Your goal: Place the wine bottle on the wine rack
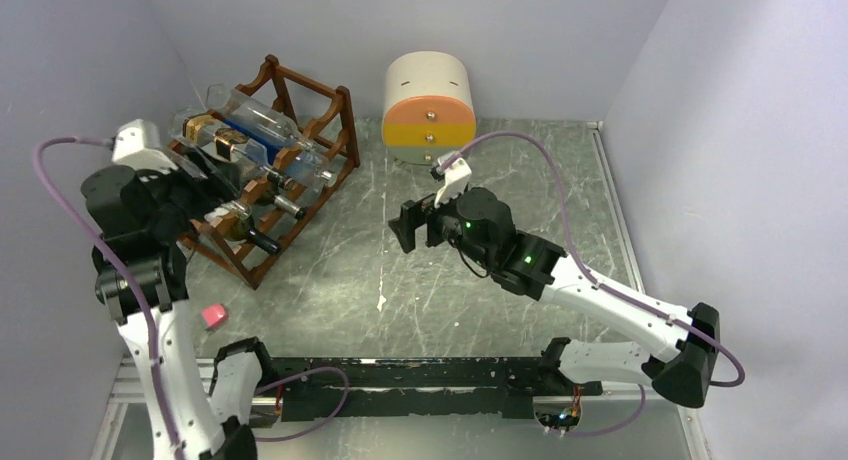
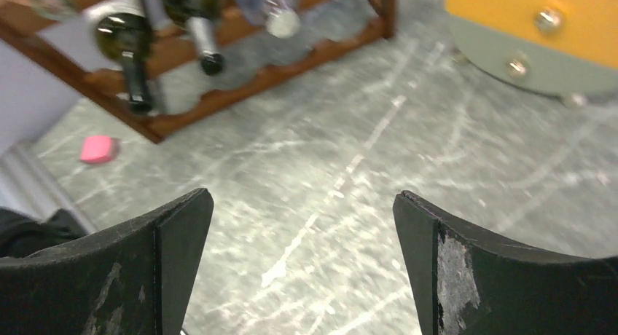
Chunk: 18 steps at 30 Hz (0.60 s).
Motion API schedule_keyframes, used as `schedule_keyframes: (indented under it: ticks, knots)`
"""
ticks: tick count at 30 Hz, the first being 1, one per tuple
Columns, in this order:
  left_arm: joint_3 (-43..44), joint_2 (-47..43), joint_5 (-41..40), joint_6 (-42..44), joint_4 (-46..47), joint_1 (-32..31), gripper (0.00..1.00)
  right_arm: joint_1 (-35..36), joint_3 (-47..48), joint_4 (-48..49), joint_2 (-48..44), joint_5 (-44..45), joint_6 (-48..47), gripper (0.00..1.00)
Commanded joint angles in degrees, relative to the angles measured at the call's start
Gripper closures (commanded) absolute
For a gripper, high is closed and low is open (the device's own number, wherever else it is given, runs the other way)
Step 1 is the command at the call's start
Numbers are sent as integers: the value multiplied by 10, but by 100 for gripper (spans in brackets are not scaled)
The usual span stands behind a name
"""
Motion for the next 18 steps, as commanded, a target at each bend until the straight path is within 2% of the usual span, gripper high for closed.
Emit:
schedule_keyframes:
  ticks: [1,6,10,14,18]
  knots:
    - [-2,-62,107,86,24,-95,14,-2,-17,-74,-48,142,49,0]
    - [-12,-153,75,117,43,-144,11,-2,-47,-107,-110,265,74,0]
    - [0,-174,57,126,46,-156,10,-1,-37,-143,-158,328,80,0]
    - [17,-163,46,130,26,-173,11,-2,5,-194,-197,368,70,0]
    - [26,-166,6,142,11,-187,10,-2,27,-214,-241,364,28,1]
